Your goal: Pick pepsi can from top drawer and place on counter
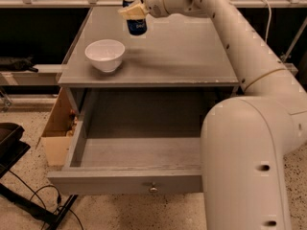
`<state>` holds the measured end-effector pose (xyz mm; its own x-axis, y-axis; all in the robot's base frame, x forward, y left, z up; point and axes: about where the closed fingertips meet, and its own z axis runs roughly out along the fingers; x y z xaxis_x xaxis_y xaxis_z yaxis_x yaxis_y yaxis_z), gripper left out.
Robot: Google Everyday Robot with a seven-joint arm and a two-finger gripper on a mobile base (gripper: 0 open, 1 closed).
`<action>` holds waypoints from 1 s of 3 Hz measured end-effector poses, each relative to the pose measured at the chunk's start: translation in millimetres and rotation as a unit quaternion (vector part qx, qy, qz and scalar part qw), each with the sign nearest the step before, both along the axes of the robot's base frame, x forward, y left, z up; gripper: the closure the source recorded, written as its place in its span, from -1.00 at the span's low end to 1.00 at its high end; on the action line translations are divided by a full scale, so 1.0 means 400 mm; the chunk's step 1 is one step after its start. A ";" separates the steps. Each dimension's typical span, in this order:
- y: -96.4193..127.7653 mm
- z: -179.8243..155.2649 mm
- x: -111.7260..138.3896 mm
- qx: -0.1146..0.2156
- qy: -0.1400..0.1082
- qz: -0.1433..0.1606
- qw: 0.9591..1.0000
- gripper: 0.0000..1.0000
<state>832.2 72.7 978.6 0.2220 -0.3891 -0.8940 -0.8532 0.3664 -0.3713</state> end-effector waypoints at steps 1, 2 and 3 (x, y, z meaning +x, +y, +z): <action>-0.056 -0.084 0.081 0.005 0.014 -0.031 0.999 1.00; -0.092 -0.138 0.128 0.008 0.024 -0.051 0.998 1.00; -0.114 -0.168 0.154 0.009 0.030 -0.062 0.998 1.00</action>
Offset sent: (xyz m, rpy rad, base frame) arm 0.0833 -0.0668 -0.0737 0.0227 0.0666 -0.1603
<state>893.9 27.2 911.5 0.1199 -0.3936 -0.9114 -0.8213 0.4764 -0.3138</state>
